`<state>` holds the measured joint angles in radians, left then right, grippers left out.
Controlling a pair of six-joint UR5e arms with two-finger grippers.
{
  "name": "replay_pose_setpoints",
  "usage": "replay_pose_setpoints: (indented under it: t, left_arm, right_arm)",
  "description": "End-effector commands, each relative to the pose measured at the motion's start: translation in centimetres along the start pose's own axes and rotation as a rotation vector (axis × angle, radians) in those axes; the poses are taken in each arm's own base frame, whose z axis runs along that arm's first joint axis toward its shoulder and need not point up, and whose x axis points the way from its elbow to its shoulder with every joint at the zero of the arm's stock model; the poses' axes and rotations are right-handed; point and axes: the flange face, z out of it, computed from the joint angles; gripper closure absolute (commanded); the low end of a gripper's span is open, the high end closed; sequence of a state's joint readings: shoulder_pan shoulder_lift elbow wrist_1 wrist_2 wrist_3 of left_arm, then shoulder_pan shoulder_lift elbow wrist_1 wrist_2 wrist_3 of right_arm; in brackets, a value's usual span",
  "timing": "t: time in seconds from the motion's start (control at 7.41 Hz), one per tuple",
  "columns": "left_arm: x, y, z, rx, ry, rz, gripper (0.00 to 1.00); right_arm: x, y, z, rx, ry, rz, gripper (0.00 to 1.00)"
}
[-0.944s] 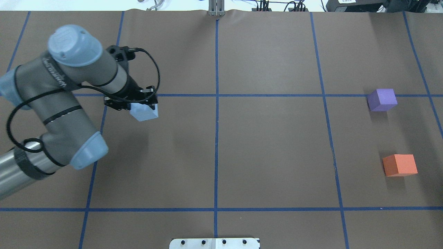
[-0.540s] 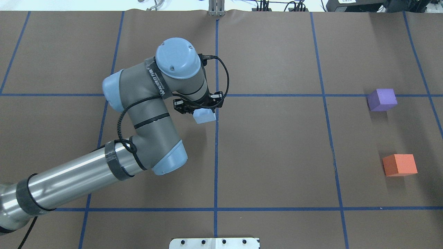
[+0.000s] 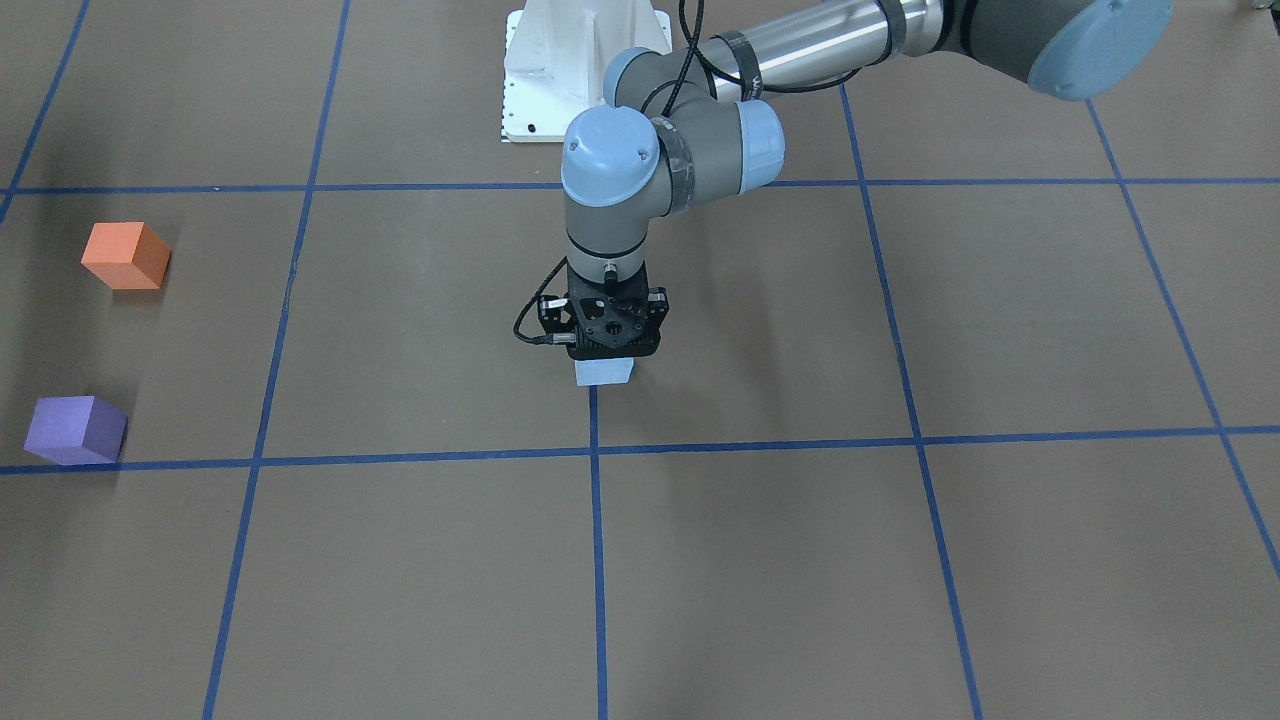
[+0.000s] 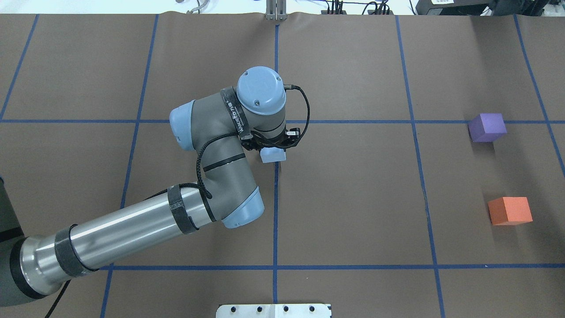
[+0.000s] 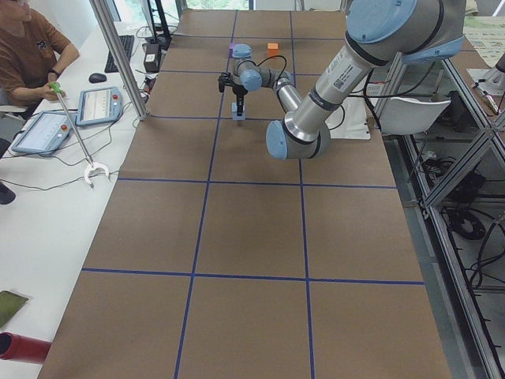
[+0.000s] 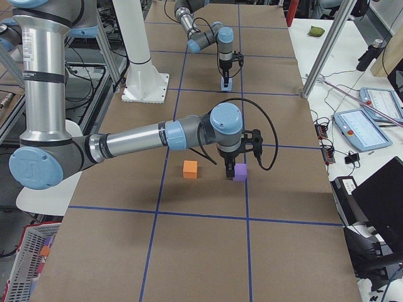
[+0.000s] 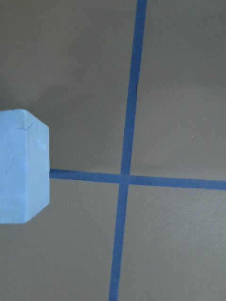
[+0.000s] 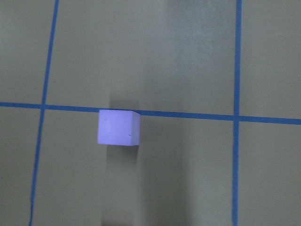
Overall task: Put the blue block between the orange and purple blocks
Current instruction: 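Carry the light blue cube with the left gripper toward the table center, then release the blue cube and withdraw the left arm while the right arm reaches in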
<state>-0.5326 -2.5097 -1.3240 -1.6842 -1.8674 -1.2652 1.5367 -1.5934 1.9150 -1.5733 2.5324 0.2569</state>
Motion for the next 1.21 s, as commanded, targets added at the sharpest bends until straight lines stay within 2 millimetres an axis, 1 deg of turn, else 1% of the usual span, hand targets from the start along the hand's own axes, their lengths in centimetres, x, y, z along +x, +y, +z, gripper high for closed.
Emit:
replay_pose_setpoints:
  t: [0.0, 0.13, 0.27, 0.4, 0.54, 0.67, 0.81, 0.94, 1.08]
  left_arm:
    - [0.7, 1.0, 1.5, -0.002, 0.037, 0.022, 0.42]
    - [0.5, 1.0, 1.9, -0.002, 0.036, 0.023, 0.39]
    - [0.4, 0.9, 1.8, 0.000, 0.038, 0.027, 0.00]
    - [0.7, 0.7, 0.6, 0.009, 0.059, 0.016, 0.00]
    - [0.8, 0.1, -0.8, 0.016, 0.076, 0.012, 0.00]
    - [-0.4, -1.7, -2.3, 0.003, 0.085, -0.006, 0.00]
    - [-2.9, -4.4, -3.6, -0.085, 0.106, -0.047, 0.00]
    - [-7.1, -7.1, -4.4, -0.098, 0.107, -0.083, 0.00]
    - [-11.4, -8.4, -4.3, -0.082, 0.089, -0.072, 0.00]
  right_arm:
    - [-12.6, -2.0, 0.2, -0.003, -0.054, 0.086, 0.00]
    - [-18.7, -3.3, 0.7, -0.021, -0.046, 0.089, 0.00]
    - [-25.6, -5.3, 0.3, -0.050, -0.039, 0.134, 0.00]
    - [-32.7, -6.1, 0.3, -0.058, 0.003, 0.179, 0.00]
    - [-38.8, -5.3, 2.0, -0.066, 0.037, 0.186, 0.00]
    - [-44.4, -3.1, 5.3, -0.068, 0.065, 0.190, 0.00]
    - [-49.4, -1.4, 7.4, -0.054, 0.079, 0.189, 0.00]
    - [-52.8, 0.0, 8.8, -0.057, 0.081, 0.202, 0.00]
    - [-56.2, 0.8, 10.8, -0.063, 0.096, 0.171, 0.00]
